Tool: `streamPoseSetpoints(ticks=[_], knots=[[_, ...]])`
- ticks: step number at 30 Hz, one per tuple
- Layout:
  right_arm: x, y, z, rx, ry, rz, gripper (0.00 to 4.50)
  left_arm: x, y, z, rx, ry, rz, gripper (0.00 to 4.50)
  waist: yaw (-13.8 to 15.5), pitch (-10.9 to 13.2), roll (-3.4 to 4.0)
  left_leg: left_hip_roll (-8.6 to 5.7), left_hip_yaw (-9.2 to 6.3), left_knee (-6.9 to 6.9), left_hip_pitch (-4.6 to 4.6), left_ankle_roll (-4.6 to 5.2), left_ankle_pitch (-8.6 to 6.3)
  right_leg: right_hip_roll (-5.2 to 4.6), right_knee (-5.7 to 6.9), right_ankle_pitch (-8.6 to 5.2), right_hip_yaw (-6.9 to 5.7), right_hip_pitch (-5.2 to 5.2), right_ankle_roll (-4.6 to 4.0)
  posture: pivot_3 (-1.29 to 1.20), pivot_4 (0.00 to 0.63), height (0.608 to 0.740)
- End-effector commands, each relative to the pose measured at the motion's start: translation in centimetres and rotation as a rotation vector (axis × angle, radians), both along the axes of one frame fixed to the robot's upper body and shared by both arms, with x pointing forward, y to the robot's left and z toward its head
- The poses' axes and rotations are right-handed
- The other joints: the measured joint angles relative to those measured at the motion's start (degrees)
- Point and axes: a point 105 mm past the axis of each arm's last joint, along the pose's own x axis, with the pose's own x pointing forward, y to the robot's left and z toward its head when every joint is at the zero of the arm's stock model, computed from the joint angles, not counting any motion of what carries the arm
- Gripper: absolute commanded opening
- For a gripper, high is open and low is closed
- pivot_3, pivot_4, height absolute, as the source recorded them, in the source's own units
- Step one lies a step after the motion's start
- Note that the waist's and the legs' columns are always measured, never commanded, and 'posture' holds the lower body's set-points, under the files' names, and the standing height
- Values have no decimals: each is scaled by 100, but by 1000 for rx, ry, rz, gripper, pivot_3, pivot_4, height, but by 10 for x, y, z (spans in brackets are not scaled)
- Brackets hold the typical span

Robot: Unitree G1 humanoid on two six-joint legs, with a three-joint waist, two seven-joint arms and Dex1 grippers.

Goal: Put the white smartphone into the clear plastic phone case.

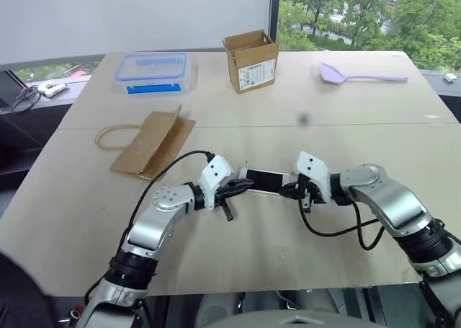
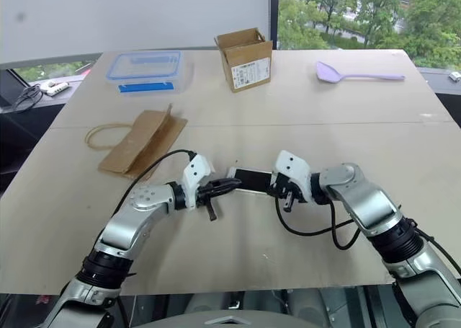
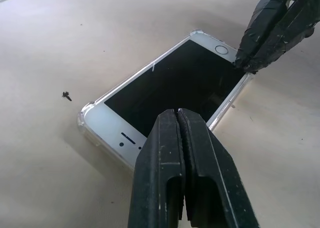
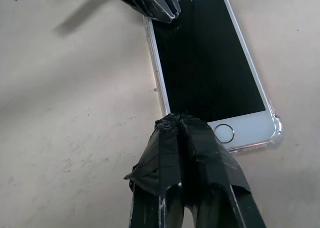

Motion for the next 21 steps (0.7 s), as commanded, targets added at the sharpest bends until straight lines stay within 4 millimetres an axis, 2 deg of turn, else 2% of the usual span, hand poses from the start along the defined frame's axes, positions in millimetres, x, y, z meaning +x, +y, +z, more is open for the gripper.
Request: streamPoseSetpoints(ticks=[1, 2, 4, 6, 9, 11, 12, 13, 16, 19, 20, 21], knots=[[-7, -24, -49, -134, 150, -108, 0, -3, -2, -2, 3, 6, 1, 72, 0, -3, -5, 2, 0, 0, 8, 0, 0, 0, -3, -7, -1, 9, -11, 0, 150, 740], [-5, -21, -43, -91, 121, -105, 0, -3, -2, 1, -9, -6, 1, 72, -1, -4, -6, 3, -2, 0, 15, 0, 0, -2, -6, -8, -2, 12, -11, 0, 150, 740], [4, -11, -14, 92, -9, -137, 0, -4, -4, 12, -64, -25, 7, 72, 7, -5, -19, 4, -4, -1, 17, 0, 0, -3, -12, -10, -3, 15, -8, 0, 150, 740], [4, -8, 22, 298, -181, -157, 0, -8, -5, 26, -135, -58, -5, 72, 7, 8, -16, 7, -11, 0, 2, -1, 0, -4, -19, -6, -11, 16, -10, 0, 150, 740], [-9, -26, 44, 425, -250, -202, 0, -11, 2, 40, -194, -86, 25, 72, 14, 68, 5, 7, -9, 0, -44, -2, 0, -7, -20, 7, -11, -18, 10, 0, 150, 740], [-16, -42, 50, 457, -288, -259, 599, -17, 7, 50, -261, -60, 19, 0, -2, 75, 13, 5, -5, 4, -83, -2, 1, -9, -19, 11, -7, -57, 15, 0, 150, 740], [-21, -50, 49, 443, -309, -276, 1035, -20, 10, 54, -276, -54, 15, 601, -9, 75, 13, 9, -13, 23, -103, -3, 1, -2, -14, 16, -14, -68, 23, 0, 150, 740], [-27, -57, 49, 431, -321, -286, 1437, -23, 13, 58, -282, -54, 13, 899, -1, 79, 16, 11, -13, 26, -103, -3, 1, 0, -14, 16, -15, -68, 23, 0, 150, 740], [-48, -79, 48, 402, -342, -324, 2879, -33, 25, 66, -283, -66, 34, 2339, 5, 87, 19, 11, -23, 24, -107, -3, 0, 4, -18, 15, -27, -66, 23, 0, 150, 740], [-69, -100, 48, 358, -340, -361, 4252, -47, 40, 64, -248, -52, 67, 3654, 6, 101, 27, 10, -21, 27, -110, -2, 0, 6, -21, 14, -26, -65, 23, 0, 150, 740], [-76, -107, 48, 337, -337, -369, 4500, -52, 45, 62, -231, -42, 79, 4158, 2, 105, 30, 10, -20, 28, -109, -2, 0, 6, -23, 14, -25, -64, 23, 0, 150, 740], [-80, -111, 48, 321, -337, -375, 4500, -57, 49, 59, -213, -32, 86, 4473, 0, 107, 30, 10, -19, 29, -109, -2, 0, 6, -26, 13, -24, -64, 23, 0, 150, 740]])
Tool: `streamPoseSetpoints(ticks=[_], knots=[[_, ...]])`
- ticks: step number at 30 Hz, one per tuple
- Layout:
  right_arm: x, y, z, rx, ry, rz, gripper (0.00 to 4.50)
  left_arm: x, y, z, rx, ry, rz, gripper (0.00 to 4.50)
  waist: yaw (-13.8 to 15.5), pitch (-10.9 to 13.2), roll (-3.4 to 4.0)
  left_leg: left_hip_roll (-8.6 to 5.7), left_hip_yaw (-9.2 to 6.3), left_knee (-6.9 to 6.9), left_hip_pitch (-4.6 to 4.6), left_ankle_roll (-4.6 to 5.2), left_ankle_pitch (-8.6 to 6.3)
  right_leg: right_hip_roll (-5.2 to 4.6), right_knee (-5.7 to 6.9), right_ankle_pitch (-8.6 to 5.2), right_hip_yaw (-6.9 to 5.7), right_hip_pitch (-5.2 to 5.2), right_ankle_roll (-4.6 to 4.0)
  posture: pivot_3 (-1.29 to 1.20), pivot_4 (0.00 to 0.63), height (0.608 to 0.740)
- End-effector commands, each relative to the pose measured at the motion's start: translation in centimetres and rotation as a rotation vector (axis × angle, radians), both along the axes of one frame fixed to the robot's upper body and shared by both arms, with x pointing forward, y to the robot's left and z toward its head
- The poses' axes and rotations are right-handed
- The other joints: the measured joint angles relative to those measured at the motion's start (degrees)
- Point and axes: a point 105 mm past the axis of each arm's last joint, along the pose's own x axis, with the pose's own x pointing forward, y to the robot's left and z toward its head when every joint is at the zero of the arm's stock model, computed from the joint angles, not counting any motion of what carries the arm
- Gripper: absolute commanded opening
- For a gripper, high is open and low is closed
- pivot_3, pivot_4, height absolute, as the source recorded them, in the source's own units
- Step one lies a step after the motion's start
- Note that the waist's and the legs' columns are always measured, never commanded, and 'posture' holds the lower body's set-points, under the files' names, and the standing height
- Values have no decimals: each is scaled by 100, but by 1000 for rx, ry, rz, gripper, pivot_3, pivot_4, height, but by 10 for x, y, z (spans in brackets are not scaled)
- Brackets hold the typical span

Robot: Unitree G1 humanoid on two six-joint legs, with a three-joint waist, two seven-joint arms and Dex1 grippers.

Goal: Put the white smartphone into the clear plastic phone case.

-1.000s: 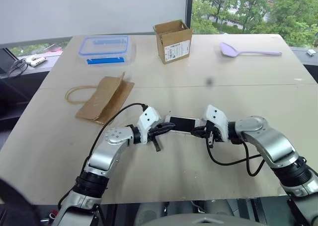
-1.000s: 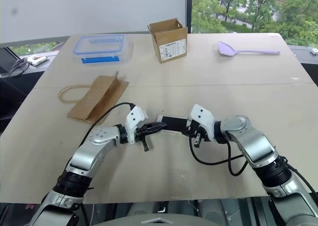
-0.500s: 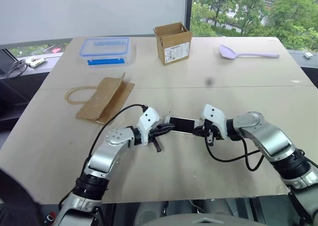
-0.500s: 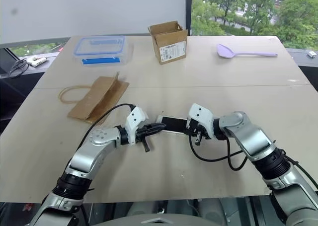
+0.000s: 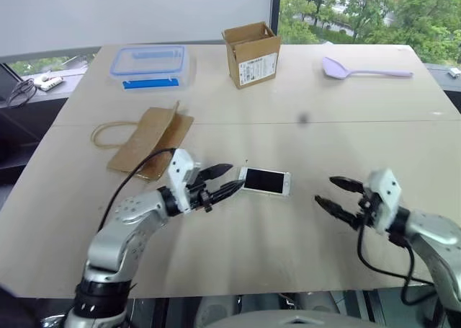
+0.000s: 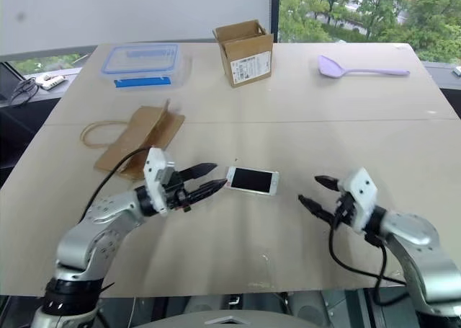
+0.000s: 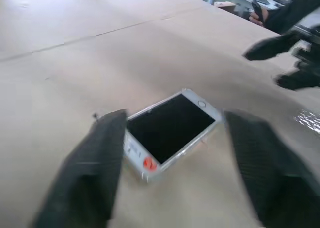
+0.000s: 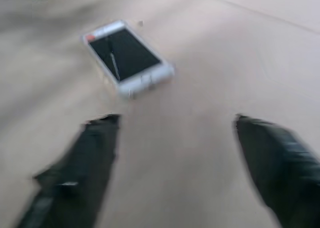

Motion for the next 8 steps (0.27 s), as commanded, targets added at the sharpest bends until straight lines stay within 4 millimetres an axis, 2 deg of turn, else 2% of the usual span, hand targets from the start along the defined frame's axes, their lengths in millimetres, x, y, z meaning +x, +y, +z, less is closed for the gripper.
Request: streamPoseSetpoints(ticks=[1, 4, 8], knots=[[-15, -13, 20, -41, -76, -9, 4500, -17, 11, 7, 38, -21, 7, 4473, -7, 7, 0, 0, 1, 0, 6, 0, 0, -1, -1, -1, 2, 5, 0, 0, 150, 740], [-24, -25, 18, -94, -72, -48, 4500, -31, 20, -2, 57, 24, 26, 4473, 0, 10, 1, 4, 2, 10, 9, 0, 0, 3, 1, -23, 4, 5, -2, 0, 150, 740], [-27, -31, 16, -104, -65, -64, 4500, -42, 26, -9, 48, 60, 34, 4473, 6, 12, -2, 7, 3, 14, 12, 0, 0, 1, 1, -25, 6, 8, -1, 0, 150, 740]])
